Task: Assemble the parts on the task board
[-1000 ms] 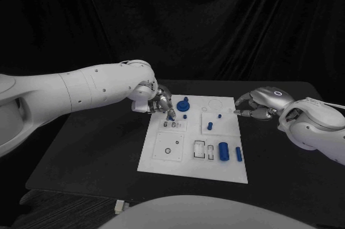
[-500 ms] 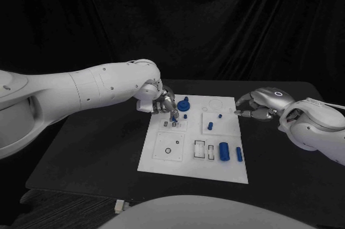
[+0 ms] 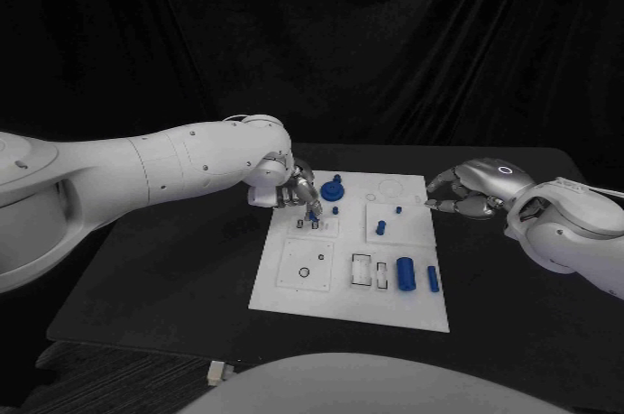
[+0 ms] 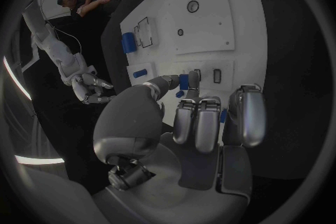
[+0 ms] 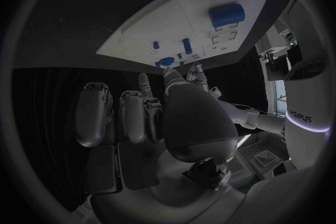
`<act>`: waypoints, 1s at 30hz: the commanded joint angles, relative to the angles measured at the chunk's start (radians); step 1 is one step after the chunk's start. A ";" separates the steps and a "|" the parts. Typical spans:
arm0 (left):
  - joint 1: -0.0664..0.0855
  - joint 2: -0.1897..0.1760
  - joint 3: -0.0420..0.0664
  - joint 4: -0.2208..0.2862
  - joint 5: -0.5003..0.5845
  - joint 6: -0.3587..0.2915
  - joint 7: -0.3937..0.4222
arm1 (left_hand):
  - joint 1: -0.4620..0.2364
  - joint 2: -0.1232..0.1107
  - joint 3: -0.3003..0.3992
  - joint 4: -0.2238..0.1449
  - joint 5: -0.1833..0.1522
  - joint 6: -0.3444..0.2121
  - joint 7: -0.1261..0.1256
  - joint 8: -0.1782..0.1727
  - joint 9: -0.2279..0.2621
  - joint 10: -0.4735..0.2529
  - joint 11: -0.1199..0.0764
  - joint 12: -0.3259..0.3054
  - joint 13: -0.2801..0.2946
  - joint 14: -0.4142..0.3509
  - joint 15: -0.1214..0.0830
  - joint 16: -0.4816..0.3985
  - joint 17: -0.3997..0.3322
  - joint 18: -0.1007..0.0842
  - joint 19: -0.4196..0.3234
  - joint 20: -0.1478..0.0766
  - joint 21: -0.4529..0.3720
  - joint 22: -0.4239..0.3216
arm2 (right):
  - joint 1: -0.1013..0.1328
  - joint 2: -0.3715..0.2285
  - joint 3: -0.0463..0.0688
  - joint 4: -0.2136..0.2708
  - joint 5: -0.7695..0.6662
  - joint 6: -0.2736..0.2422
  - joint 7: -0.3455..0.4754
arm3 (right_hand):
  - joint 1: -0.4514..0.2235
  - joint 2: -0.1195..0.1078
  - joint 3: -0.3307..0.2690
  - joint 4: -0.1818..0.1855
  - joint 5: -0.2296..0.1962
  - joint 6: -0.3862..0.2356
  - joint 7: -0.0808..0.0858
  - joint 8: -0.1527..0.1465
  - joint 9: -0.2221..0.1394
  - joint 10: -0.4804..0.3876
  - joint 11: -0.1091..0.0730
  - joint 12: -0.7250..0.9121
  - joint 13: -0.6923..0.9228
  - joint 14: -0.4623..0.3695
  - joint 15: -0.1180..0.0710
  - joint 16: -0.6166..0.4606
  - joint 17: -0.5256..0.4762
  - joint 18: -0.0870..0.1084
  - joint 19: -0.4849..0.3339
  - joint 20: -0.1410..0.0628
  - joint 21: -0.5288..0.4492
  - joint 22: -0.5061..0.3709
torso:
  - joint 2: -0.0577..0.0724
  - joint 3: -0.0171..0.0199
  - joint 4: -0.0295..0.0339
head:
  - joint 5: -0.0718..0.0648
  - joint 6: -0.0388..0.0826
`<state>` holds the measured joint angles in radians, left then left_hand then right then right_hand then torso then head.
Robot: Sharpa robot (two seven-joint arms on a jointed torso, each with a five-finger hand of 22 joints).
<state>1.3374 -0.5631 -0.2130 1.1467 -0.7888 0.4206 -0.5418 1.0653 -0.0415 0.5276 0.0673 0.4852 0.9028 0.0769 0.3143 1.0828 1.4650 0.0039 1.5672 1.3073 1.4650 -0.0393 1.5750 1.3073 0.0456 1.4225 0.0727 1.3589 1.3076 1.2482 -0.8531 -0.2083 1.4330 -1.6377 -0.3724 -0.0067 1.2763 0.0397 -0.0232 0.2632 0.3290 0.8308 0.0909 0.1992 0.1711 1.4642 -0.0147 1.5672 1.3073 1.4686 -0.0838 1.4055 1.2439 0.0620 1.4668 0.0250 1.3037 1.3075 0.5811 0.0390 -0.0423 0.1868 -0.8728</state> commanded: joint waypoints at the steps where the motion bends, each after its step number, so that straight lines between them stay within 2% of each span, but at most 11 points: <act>1: -0.005 0.007 0.001 -0.006 -0.010 -0.014 -0.003 | -0.006 0.006 0.032 -0.032 0.005 0.014 -0.009 -0.004 -0.001 0.106 0.000 0.004 0.264 0.106 -0.001 -0.004 0.263 0.007 0.010 -0.001 0.004 0.194 | -0.002 0.000 0.001 0.002 -0.002 -0.006 -0.014 | 0.011 -0.001 -0.002 -0.006 0.006 0.007 0.000 0.002 -0.002 0.106 0.003 0.003 0.263 0.047 0.005 -0.004 -0.001 -0.001 0.022 0.005 -0.005 0.182 | -0.002 0.0008 0.0016 | -0.001 0.000; 12: -0.020 0.019 0.001 -0.032 -0.011 -0.009 -0.006 | -0.004 0.007 0.039 -0.046 0.013 0.021 -0.011 -0.004 -0.002 0.106 -0.002 0.004 0.264 0.106 -0.002 -0.004 0.263 0.007 0.012 -0.002 0.007 0.194 | -0.002 0.000 0.001 0.004 -0.002 -0.005 -0.016 | 0.012 -0.001 -0.002 -0.006 0.008 0.007 0.000 0.002 -0.002 0.106 0.003 0.003 0.262 0.047 0.005 -0.004 -0.001 -0.001 0.022 0.005 -0.007 0.181 | -0.002 0.0004 0.0010 | -0.001 0.000; 30: -0.030 0.022 0.001 -0.039 -0.011 -0.014 -0.008 | -0.003 0.006 0.045 -0.058 0.018 0.020 -0.010 -0.007 -0.003 0.106 -0.002 0.004 0.264 0.106 -0.003 -0.004 0.263 0.008 0.010 -0.003 0.003 0.193 | -0.003 0.002 0.001 0.004 -0.002 -0.003 -0.015 | 0.013 -0.001 -0.001 -0.007 0.013 0.007 0.000 0.001 -0.003 0.105 0.004 0.002 0.261 0.047 0.005 -0.006 -0.004 -0.001 0.022 0.005 -0.007 0.181 | -0.002 0.0004 0.0012 | 0.000 0.000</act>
<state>1.3092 -0.5436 -0.2129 1.1078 -0.8004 0.4102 -0.5520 1.0599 -0.0469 0.5247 0.0644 0.4968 0.9205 0.0698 0.3120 1.0779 1.4650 0.0040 1.5673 1.3073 1.4650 -0.0393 1.5750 1.3081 0.0456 1.4299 0.0719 1.3588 1.3075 1.2474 -0.8510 -0.2083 1.4347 -1.6377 -0.3725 -0.0068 1.2807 0.0352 -0.0232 0.2632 0.3361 0.8308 0.0909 0.1992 0.1693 1.4642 -0.0147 1.5672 1.3080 1.4685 -0.0838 1.4055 1.2411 0.0621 1.4668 0.0250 1.2998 1.3074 0.5798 0.0392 -0.0411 0.1881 -0.8728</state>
